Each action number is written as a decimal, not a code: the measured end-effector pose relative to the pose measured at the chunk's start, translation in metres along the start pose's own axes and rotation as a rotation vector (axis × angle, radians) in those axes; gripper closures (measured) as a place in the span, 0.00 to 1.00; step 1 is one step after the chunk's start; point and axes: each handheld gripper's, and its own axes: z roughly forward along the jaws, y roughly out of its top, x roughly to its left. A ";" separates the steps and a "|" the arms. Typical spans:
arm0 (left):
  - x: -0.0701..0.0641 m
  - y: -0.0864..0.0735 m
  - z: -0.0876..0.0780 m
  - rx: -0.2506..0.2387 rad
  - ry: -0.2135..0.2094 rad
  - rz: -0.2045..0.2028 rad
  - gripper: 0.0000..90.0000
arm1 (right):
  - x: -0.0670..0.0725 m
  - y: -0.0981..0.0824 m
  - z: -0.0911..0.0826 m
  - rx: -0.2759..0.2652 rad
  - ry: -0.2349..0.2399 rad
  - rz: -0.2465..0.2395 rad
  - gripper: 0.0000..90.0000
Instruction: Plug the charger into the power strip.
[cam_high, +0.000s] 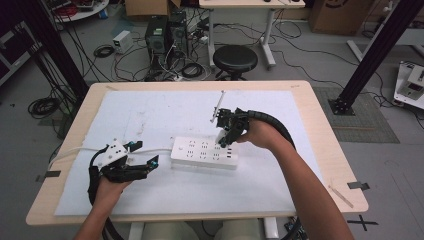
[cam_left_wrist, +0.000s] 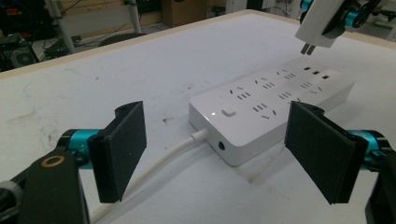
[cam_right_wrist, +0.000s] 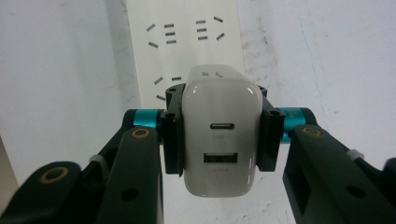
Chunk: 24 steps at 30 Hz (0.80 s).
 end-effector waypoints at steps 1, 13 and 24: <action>0.000 0.000 0.000 0.000 0.001 0.000 0.23 | 0.000 0.002 0.001 0.003 0.003 -0.005 0.70; 0.000 -0.002 0.001 0.001 -0.005 -0.008 0.23 | -0.003 0.012 0.018 0.055 0.012 -0.053 0.70; 0.002 -0.005 0.001 0.004 -0.004 -0.015 0.23 | -0.003 0.018 0.031 0.094 0.017 -0.094 0.70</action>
